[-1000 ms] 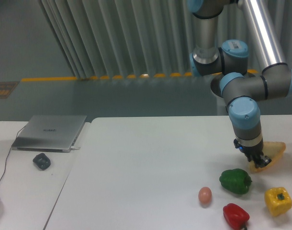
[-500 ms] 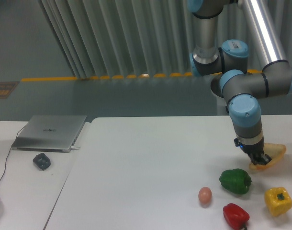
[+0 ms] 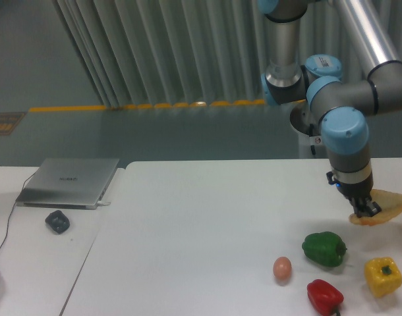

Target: Place the triangular bread in the basket

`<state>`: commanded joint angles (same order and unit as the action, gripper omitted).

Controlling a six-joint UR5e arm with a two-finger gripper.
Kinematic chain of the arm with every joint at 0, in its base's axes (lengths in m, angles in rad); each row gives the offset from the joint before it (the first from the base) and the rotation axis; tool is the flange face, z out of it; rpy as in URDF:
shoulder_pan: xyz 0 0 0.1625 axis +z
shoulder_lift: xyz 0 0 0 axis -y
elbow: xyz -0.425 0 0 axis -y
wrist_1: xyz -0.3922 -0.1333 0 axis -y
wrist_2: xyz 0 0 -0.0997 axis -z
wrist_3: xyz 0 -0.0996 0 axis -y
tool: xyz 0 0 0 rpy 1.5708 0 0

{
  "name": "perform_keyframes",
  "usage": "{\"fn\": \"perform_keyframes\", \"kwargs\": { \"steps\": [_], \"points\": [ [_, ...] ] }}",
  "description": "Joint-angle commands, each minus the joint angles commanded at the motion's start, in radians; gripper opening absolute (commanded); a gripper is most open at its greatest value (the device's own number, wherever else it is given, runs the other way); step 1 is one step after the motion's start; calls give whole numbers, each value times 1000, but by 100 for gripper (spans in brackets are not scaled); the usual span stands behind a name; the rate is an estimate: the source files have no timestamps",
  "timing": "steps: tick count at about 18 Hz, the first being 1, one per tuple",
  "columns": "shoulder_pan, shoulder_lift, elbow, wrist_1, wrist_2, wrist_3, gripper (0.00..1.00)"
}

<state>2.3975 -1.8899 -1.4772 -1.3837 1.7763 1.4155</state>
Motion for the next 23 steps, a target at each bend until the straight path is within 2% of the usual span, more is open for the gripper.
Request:
{"fn": "perform_keyframes", "kwargs": {
  "steps": [10, 17, 21, 23],
  "points": [
    [117, 11, 34, 9, -11, 264, 0],
    [236, 2, 45, 61, -47, 514, 0],
    [294, -23, 41, 109, -74, 637, 0],
    [328, -37, 35, 120, -109, 683, 8]
  ]
}}
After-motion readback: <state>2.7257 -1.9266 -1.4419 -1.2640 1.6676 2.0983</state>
